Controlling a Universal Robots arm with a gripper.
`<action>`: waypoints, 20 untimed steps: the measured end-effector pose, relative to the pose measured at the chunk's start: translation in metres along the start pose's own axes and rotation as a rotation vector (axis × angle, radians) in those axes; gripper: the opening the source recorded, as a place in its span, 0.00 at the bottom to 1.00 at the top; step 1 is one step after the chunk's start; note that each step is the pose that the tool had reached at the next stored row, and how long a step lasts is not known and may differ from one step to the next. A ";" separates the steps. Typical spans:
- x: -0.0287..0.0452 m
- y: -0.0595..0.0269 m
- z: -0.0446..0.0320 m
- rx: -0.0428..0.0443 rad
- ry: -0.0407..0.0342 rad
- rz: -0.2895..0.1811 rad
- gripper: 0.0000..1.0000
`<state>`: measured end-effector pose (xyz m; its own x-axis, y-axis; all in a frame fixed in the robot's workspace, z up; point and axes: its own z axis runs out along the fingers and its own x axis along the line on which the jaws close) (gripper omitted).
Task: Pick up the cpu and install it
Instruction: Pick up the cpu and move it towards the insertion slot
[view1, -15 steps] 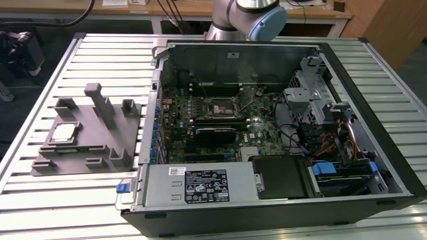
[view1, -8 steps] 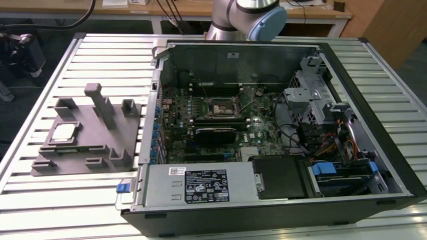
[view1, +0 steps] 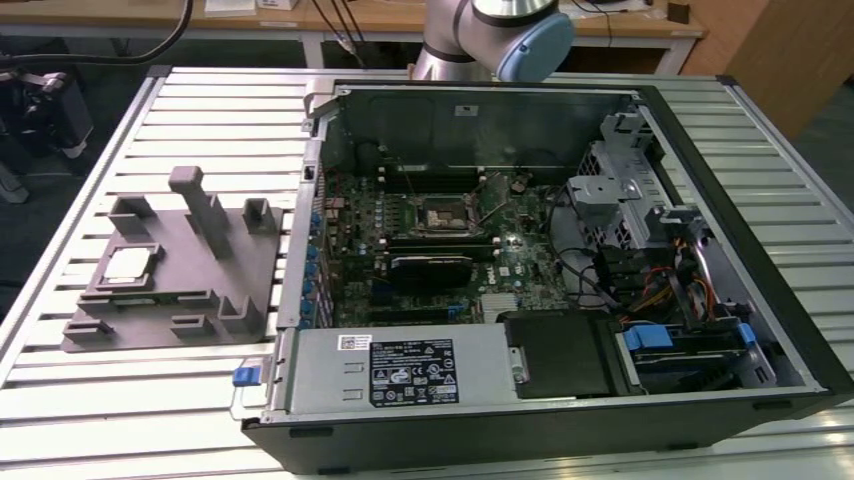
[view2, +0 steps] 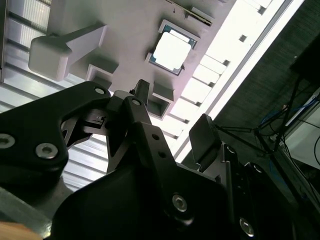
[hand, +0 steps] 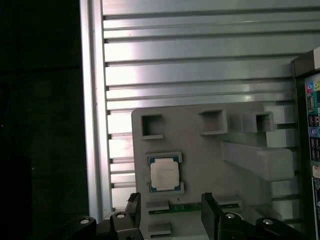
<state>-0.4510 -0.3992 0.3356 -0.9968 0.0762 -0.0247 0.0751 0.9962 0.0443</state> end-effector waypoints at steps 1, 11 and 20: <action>0.0000 0.0000 0.0006 0.0000 0.0000 0.000 0.60; 0.0002 -0.0009 0.0093 -0.0001 -0.0001 0.000 0.60; 0.0001 -0.0074 0.0248 -0.0006 0.0062 -0.035 0.60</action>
<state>-0.4510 -0.4055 0.3105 -0.9990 0.0412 -0.0201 0.0402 0.9982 0.0441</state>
